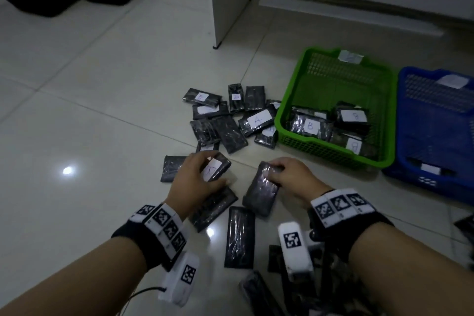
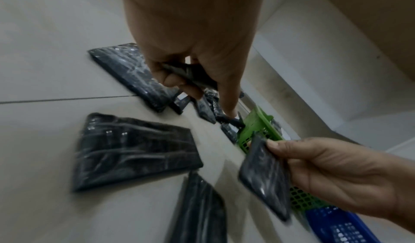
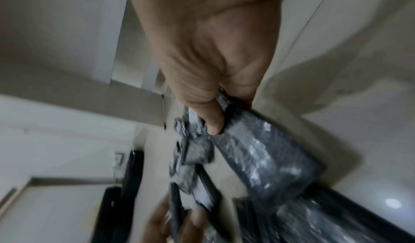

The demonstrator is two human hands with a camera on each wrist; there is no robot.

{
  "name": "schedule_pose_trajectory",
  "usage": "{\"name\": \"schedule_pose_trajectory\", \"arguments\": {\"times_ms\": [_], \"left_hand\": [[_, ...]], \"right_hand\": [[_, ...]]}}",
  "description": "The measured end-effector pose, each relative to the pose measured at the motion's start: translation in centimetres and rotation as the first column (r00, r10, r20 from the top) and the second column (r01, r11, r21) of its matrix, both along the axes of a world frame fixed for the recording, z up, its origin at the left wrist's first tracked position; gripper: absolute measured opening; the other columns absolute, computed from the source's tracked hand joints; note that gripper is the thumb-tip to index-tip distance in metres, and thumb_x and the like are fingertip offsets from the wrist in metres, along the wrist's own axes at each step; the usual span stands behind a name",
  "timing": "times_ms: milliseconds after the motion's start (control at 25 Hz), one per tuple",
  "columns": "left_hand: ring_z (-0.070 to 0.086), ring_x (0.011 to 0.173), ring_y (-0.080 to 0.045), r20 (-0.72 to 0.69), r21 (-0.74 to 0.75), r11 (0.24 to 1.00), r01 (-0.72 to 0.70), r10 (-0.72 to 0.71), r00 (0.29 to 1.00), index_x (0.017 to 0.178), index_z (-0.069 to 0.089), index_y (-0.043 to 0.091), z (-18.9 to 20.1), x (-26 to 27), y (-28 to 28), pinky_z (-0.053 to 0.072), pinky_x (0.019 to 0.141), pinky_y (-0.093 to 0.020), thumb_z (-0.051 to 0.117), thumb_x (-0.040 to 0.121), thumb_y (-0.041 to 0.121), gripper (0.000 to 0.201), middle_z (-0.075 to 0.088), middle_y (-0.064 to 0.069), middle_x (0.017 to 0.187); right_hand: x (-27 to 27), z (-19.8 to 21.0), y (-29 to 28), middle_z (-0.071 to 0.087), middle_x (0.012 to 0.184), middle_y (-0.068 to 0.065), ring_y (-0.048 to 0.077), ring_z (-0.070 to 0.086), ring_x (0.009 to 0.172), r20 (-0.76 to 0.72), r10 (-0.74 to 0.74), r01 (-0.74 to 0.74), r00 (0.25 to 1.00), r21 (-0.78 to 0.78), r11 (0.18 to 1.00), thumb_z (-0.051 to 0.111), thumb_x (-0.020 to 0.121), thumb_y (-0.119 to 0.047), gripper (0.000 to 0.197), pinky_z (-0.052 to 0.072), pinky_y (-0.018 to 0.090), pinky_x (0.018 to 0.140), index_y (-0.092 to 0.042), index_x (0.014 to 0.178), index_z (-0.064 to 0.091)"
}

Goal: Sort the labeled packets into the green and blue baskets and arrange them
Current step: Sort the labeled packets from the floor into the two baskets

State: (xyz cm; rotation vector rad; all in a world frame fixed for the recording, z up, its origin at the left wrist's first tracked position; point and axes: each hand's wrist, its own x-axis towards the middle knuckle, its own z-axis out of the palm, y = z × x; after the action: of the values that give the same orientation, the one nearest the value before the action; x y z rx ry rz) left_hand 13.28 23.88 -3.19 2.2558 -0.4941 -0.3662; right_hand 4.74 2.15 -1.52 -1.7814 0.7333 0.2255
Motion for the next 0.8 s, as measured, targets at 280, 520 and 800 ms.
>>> {"name": "schedule_pose_trajectory", "arguments": {"times_ms": [280,520,800], "left_hand": [[0.049,0.115,-0.007,-0.06,-0.225,0.974,0.007,-0.021,0.998,0.136,0.04,0.044,3.0,3.1,-6.7,0.04,0.102,-0.031,0.066,0.068,0.042,0.074,0.048,0.002,0.127],[0.049,0.108,-0.003,0.156,-0.26,0.954,0.15,-0.112,0.981,0.137,0.045,0.025,5.2,2.2,-12.0,0.04,0.093,-0.019,0.079,0.073,0.02,0.073,0.049,0.005,0.12],[0.05,0.1,-0.007,0.245,-0.162,0.945,0.283,-0.239,0.939,0.12,0.06,0.019,5.5,0.8,-16.4,0.035,0.087,-0.004,0.086,0.063,0.025,0.064,0.05,0.001,0.11]], "right_hand": [[-0.7,8.2,-7.6,0.065,0.09,0.0,0.009,0.061,0.07,0.373,-0.122,0.033,0.92,0.236,0.971,0.064,0.082,-0.001,0.019,0.052,0.022,0.067,-0.014,0.095,0.066],[-4.2,7.2,-12.2,0.06,0.111,0.0,0.006,0.058,0.095,0.399,-0.283,0.244,0.872,0.146,0.959,0.062,0.084,0.003,0.017,0.05,0.012,0.074,-0.01,0.093,0.058],[-7.5,4.9,-15.3,0.064,0.113,0.007,0.019,0.061,0.101,0.386,-0.457,0.445,0.801,0.126,0.887,0.064,0.082,0.006,0.037,0.052,0.029,0.086,-0.021,0.107,0.058]]}}
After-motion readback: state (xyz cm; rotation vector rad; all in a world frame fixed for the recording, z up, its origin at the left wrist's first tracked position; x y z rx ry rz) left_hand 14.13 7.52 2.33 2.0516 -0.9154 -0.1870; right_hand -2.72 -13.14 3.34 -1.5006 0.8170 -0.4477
